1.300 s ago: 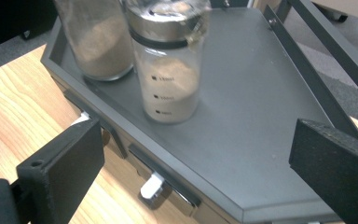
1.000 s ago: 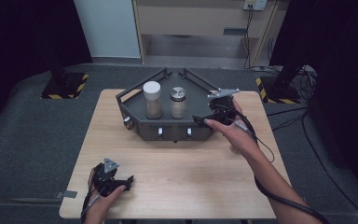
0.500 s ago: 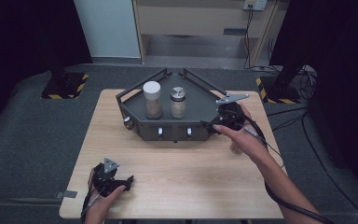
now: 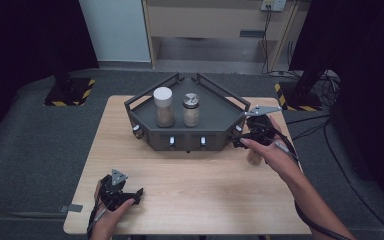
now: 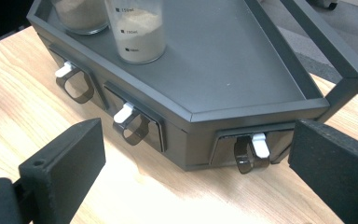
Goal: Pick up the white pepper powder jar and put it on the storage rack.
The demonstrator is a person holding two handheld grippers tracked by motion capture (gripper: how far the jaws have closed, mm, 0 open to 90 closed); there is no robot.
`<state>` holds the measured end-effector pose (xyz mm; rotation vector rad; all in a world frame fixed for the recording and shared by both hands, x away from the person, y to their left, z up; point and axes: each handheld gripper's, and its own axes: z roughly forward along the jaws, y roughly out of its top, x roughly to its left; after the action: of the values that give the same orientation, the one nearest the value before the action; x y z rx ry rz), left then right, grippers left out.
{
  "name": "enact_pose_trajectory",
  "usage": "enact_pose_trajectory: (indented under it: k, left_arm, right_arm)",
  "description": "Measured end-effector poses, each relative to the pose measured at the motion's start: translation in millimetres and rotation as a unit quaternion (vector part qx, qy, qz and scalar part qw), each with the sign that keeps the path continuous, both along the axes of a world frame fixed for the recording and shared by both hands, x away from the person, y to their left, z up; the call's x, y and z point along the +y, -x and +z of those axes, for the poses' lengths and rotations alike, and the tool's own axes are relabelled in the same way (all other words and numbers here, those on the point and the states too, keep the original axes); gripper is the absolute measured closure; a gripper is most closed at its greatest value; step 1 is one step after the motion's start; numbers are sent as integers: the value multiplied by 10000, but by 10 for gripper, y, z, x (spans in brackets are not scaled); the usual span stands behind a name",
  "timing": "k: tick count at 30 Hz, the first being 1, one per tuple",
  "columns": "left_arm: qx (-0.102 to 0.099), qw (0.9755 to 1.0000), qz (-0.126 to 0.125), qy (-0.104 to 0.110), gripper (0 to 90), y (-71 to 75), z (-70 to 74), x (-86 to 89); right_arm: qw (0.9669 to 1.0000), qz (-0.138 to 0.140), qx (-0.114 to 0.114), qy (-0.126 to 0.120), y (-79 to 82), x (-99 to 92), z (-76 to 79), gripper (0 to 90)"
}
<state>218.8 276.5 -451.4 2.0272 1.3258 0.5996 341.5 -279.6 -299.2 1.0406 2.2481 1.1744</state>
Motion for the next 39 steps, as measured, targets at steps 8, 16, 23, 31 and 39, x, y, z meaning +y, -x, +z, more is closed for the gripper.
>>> enact_pose_trajectory:
  k: [8,16,23,31,39]
  left_arm:
    - [-1,10000,7,-3,0,3,0,-3]
    - [-2,10000,9,-1,0,3,0,-4]
    - [-1,10000,9,-2,0,3,0,-4]
    - [-3,10000,17,-3,0,6,0,-7]
    - [-4,10000,24,-4,0,8,0,-9]
  right_arm:
    - [10000,-77,6,39,70,-107,-23,35]
    - [9998,-169,29,85,143,-248,-78,34]
    - [9997,-251,23,70,220,-377,-93,35]
    - [9994,-337,67,89,306,-481,-126,36]
    - [9990,-418,54,122,368,-564,-175,30]
